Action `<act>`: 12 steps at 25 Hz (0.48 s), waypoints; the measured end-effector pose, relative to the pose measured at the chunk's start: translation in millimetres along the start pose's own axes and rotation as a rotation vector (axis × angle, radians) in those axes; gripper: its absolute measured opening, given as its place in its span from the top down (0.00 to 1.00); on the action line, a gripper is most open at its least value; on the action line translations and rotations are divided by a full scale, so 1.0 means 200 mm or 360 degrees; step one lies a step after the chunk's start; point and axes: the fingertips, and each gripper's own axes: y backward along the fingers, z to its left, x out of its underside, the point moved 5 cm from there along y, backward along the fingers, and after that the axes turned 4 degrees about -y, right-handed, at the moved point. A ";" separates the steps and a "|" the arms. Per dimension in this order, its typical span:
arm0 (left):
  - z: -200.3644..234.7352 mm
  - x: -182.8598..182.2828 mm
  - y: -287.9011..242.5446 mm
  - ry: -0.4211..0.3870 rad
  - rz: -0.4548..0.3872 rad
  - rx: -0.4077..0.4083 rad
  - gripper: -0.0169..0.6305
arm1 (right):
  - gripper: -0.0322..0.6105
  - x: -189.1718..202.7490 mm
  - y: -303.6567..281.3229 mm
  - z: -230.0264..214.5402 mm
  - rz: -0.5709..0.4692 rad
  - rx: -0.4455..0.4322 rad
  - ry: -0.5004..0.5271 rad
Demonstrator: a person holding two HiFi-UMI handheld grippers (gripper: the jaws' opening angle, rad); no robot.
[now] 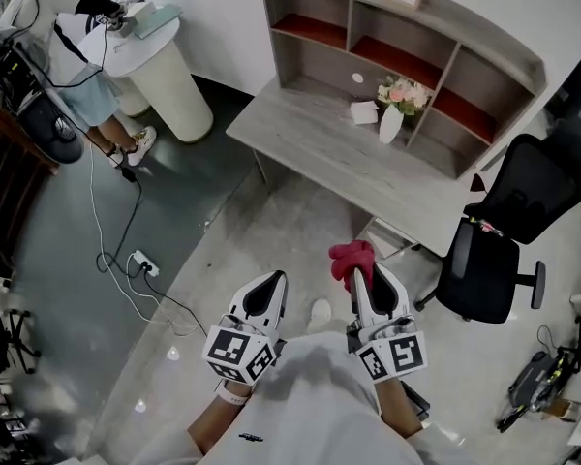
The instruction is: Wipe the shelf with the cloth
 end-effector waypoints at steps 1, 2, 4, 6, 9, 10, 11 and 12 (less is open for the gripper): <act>-0.01 -0.02 -0.06 -0.0004 0.0002 -0.0002 0.96 | 0.81 0.00 -0.03 -0.04 0.0011 -0.0010 -0.0001; -0.01 -0.04 -0.11 -0.0010 -0.0001 -0.0007 0.96 | 0.81 0.00 -0.07 -0.09 0.0019 -0.0015 -0.0003; 0.00 -0.08 -0.20 -0.0017 -0.0010 -0.0029 0.96 | 0.81 0.00 -0.14 -0.17 0.0029 -0.0007 -0.0027; 0.02 -0.10 -0.24 -0.0015 -0.0012 -0.0065 0.96 | 0.81 0.00 -0.19 -0.23 0.0044 -0.0006 -0.0060; 0.08 -0.12 -0.28 0.0009 -0.0012 -0.0125 0.96 | 0.81 0.00 -0.28 -0.27 0.0073 -0.0039 -0.0071; 0.10 -0.13 -0.29 0.0016 -0.0012 -0.0140 0.96 | 0.81 -0.01 -0.31 -0.28 0.0078 -0.0048 -0.0073; 0.13 -0.14 -0.31 0.0022 -0.0012 -0.0152 0.96 | 0.81 -0.01 -0.34 -0.28 0.0078 -0.0054 -0.0074; 0.15 -0.14 -0.33 0.0027 -0.0012 -0.0159 0.96 | 0.81 -0.01 -0.37 -0.29 0.0075 -0.0056 -0.0075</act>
